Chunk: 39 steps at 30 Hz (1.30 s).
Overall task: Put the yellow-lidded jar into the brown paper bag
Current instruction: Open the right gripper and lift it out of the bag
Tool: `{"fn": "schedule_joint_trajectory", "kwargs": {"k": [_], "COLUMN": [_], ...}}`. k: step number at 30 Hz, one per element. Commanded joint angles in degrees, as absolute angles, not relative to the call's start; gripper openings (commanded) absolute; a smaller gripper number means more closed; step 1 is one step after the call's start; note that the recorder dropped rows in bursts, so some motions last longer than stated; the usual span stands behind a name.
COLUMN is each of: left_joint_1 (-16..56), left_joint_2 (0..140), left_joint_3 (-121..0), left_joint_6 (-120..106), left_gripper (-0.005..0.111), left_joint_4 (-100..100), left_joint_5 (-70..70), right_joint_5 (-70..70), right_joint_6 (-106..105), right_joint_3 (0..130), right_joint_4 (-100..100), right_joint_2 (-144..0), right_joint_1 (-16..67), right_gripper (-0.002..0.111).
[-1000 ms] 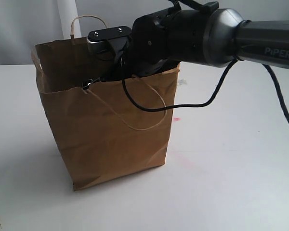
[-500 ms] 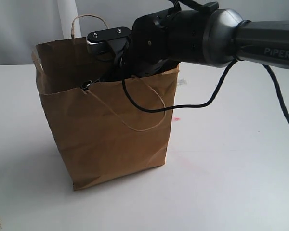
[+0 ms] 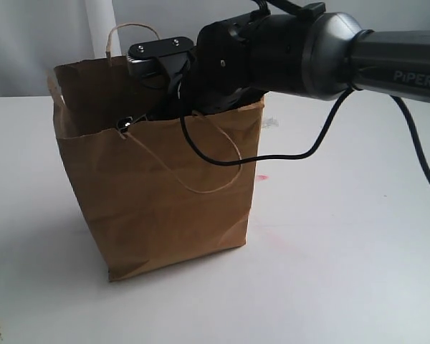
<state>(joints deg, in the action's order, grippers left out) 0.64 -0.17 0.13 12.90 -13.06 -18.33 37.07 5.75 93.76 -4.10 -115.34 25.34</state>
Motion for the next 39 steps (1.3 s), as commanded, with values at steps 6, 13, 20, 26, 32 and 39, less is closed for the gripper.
{"fn": "schedule_joint_trajectory", "kwargs": {"k": [6,13,20,26,32,39], "left_joint_1": [0.9,0.9,0.9,0.9,0.9,0.9], "left_joint_2": [0.0,0.0,0.0,0.0,0.0,0.0], "left_joint_3": [0.0,0.0,0.0,0.0,0.0,0.0], "left_joint_6": [13.1,13.1,13.1,13.1,13.1,13.1], "left_gripper": [0.001,0.001,0.001,0.001,0.001,0.001], "left_joint_4": [-12.8,-12.8,-12.8,-12.8,-12.8,-12.8], "left_joint_5": [-17.8,-17.8,-17.8,-17.8,-17.8,-17.8], "right_joint_5": [35.0,33.3,33.3,33.5,34.0,37.0], "right_joint_6": [5.0,5.0,5.0,5.0,5.0,5.0], "right_joint_3": [93.8,94.1,94.1,94.1,94.1,94.1], "right_joint_4": [-6.9,-6.9,-6.9,-6.9,-6.9,-6.9], "right_joint_2": [-115.2,-113.8,-108.9,-104.3,-100.5,-97.0], "right_joint_1": [25.4,25.4,25.4,25.4,25.4,25.4], "right_gripper": [0.105,0.105,0.105,0.105,0.095,0.036]}}
